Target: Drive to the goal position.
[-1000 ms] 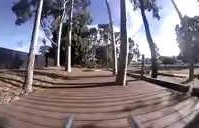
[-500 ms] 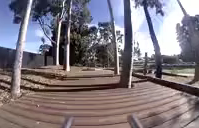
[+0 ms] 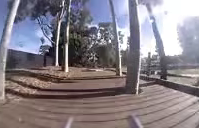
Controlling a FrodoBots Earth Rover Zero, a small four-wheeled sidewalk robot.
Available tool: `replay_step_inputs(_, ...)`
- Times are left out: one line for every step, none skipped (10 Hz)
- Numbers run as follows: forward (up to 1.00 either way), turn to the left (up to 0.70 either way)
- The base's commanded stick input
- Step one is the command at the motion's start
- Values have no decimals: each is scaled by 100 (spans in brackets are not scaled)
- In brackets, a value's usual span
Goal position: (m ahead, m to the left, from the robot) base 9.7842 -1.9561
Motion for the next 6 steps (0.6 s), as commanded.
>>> replay_step_inputs(100,0)
replay_step_inputs(100,0)
replay_step_inputs(100,0)
replay_step_inputs(100,0)
replay_step_inputs(100,0)
replay_step_inputs(100,0)
